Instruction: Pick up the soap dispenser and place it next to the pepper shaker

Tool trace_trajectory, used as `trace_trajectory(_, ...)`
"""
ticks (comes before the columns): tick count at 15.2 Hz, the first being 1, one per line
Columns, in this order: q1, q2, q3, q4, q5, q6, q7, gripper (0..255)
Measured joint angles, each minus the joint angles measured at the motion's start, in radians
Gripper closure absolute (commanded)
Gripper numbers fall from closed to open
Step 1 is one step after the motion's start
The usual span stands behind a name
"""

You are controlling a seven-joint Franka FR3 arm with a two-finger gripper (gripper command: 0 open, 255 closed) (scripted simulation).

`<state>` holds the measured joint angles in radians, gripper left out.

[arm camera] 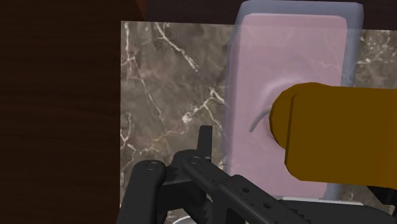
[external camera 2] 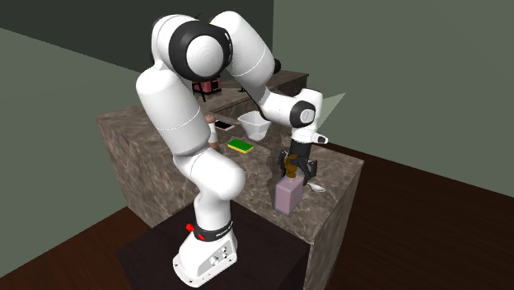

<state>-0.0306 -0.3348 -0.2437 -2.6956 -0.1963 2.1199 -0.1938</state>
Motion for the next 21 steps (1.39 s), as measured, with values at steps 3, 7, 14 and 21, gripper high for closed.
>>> trace_trajectory(3, 0.0, 0.001, 0.0, 0.0, 0.0, 0.001, 0.0, 0)
trace_trajectory(7, 0.0, 0.001, 0.0, 0.0, 0.0, 0.001, 0.0, 255)
trace_trajectory(14, 0.0, 0.001, 0.0, 0.0, 0.0, 0.001, 0.0, 255)
trace_trajectory(21, -0.002, -0.06, 0.009, 0.038, 0.002, -0.098, -0.004, 255)
